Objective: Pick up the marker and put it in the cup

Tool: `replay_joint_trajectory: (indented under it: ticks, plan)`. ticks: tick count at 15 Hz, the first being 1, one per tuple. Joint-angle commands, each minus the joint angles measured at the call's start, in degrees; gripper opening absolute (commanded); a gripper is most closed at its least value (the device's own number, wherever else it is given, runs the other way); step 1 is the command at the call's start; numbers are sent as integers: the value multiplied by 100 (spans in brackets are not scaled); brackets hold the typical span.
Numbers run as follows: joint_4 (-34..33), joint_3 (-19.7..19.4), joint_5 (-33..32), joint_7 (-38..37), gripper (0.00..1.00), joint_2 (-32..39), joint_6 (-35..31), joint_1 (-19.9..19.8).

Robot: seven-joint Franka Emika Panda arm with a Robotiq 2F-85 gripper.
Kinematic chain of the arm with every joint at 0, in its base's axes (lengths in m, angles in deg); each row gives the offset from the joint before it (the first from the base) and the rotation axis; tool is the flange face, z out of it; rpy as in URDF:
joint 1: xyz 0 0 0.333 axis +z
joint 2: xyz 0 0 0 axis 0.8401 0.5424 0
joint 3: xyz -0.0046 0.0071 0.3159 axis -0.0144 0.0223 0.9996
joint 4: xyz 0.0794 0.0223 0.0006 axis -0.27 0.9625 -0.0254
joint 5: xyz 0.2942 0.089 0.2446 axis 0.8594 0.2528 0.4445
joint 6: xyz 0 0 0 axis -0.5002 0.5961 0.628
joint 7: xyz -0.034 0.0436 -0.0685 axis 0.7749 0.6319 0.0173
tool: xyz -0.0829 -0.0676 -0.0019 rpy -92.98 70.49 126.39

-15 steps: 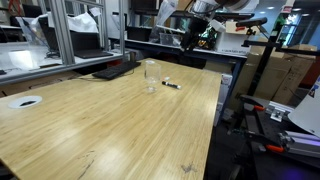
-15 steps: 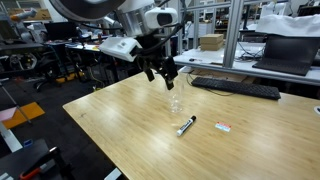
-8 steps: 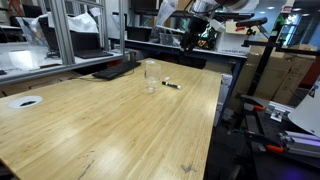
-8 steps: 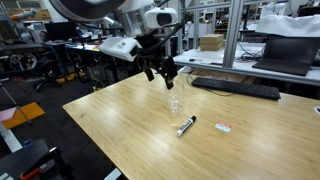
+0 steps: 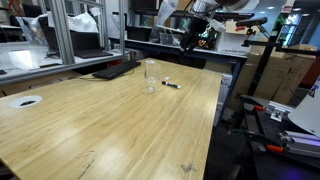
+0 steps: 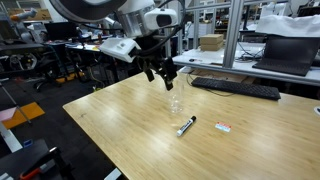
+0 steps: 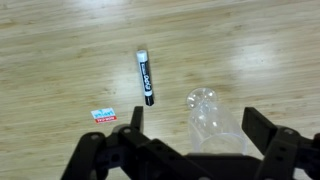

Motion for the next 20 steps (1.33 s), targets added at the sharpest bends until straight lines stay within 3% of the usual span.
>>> replay_joint_trajectory:
  ticks: [1,9,13,20]
  plan:
    - [-382,45,93,-268,100,373,55,-42]
    - [-2081,-160,-378,-274,100,1763,1677,-181]
    - [-2745,5,-142,240,100,2177,1919,-329]
    - [-3331,358,368,1184,100,2801,2204,-671]
